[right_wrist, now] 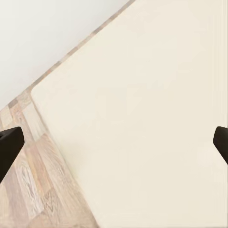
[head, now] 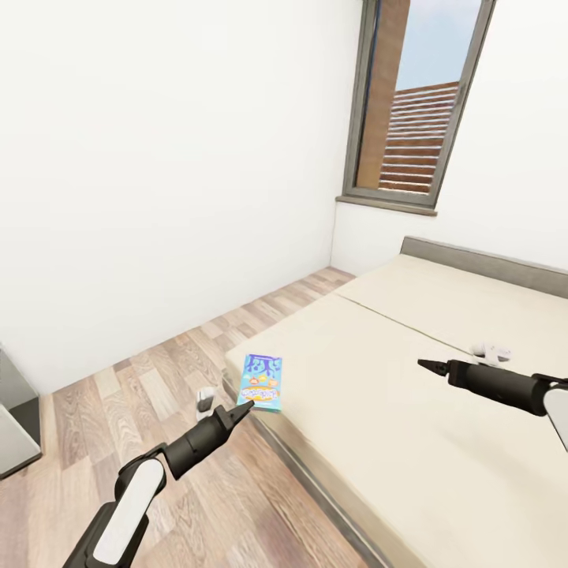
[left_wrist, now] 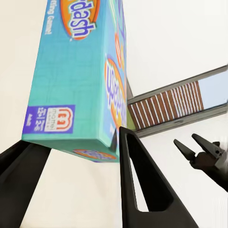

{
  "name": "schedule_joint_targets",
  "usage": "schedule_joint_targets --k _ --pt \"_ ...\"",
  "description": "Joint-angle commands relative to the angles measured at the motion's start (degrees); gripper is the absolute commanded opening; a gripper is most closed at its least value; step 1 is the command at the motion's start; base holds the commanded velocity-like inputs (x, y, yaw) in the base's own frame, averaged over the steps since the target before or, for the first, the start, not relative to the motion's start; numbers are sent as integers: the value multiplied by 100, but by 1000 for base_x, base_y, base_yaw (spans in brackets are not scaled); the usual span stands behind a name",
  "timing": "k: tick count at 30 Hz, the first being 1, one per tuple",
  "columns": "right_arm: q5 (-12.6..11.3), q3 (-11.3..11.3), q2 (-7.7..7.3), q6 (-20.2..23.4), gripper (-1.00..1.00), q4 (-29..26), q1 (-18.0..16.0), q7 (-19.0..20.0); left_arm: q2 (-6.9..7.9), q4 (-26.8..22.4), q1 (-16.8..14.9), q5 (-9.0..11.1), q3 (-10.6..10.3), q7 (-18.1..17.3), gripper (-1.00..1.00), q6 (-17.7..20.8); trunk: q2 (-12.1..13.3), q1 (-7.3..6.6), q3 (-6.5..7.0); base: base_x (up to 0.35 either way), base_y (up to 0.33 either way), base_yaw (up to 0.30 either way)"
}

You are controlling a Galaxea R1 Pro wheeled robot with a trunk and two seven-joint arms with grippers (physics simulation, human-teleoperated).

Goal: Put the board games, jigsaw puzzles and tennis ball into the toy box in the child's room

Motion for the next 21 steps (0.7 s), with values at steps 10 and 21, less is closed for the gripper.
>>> schedule_joint_targets --k 10,21 --pt "97 3 21 25 100 -6 59 621 3 -1 41 20 84 1 -100 32 400 -221 179 0 0 6" --pt "114 -31 46 25 100 -8 59 676 3 3 47 20 96 8 -100 33 841 -463 439 0 0 74"
